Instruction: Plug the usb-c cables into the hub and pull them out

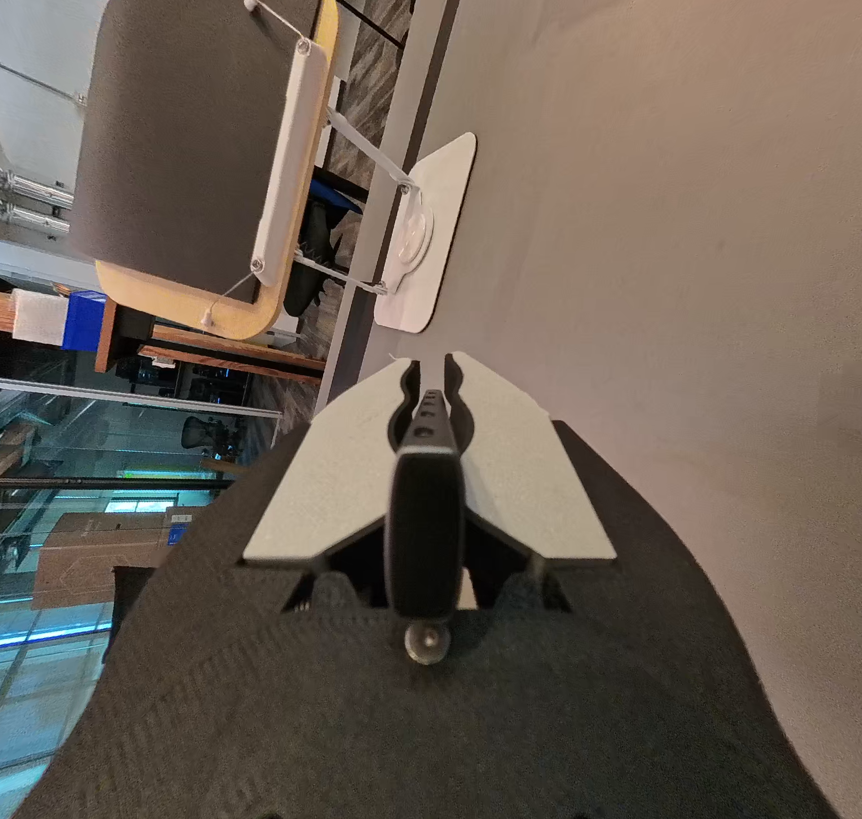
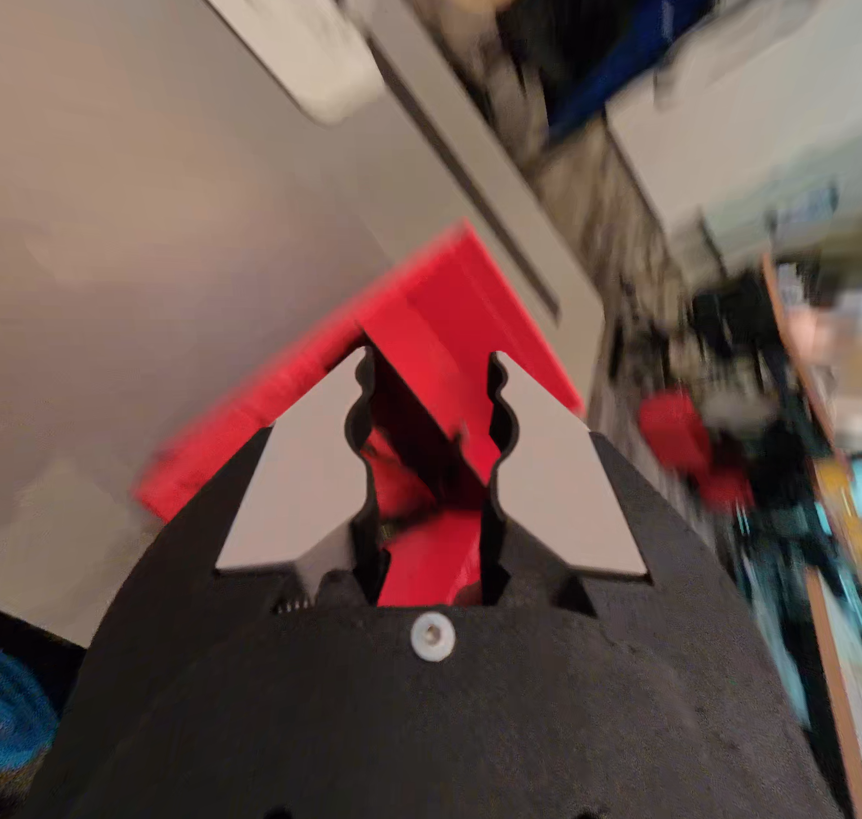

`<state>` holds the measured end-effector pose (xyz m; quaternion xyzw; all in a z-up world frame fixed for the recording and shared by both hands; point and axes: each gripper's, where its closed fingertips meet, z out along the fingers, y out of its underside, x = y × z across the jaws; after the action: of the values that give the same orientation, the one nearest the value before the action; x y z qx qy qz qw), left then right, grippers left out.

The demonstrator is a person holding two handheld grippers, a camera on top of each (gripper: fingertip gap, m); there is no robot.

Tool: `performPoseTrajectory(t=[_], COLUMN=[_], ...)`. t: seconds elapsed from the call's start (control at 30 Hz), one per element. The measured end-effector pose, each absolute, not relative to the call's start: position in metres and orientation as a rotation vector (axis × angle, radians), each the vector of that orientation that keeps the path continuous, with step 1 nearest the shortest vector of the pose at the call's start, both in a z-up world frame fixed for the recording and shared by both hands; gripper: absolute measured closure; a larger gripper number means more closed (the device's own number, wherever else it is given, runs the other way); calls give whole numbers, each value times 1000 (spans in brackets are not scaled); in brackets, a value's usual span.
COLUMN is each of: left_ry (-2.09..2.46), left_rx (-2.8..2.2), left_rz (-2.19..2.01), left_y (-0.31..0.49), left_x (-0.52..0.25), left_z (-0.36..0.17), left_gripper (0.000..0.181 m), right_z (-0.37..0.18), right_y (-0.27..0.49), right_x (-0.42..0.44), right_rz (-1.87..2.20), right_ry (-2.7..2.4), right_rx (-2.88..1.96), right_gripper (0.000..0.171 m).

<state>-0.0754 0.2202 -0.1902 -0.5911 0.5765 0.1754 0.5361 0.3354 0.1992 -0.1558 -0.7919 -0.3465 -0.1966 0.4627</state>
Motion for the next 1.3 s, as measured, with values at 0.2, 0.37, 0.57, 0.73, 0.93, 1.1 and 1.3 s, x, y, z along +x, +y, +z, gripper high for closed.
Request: performPoseTrajectory(t=[0.2,0.37,0.57,0.73,0.93,1.1,1.3], left_ry=[1407,1466,1542,1583,1512,1421,1427], left_rx=[-1404,-1385,-1349,-1353,-1301,-1308,-1330], left_rz=[406,417,390,359,358,429,495], left_y=[210,198,185,177,179,196,206], left_x=[-61,-54,-46,-36,-33,-55,-71], left_z=[-187,-186,-189,-198,-177,-157,-161], left_gripper=[171,171,172,170,112,118,137], right_z=[-108,-126,-137,-147,-107,-39,-20], right_y=[136,114,108,105,132,197,252], right_x=[84,-25,-69,-76,-28,97,267], right_rz=[-25,-21,107,233,235,3,-64], right_ry=[-1386,-1586,-1650,-1654,-1496,-1226,-942], right_rx=[-1240,-963,-814,-820,-947,-1139,-1505], right_gripper=[144,150,155,165,165,165,165])
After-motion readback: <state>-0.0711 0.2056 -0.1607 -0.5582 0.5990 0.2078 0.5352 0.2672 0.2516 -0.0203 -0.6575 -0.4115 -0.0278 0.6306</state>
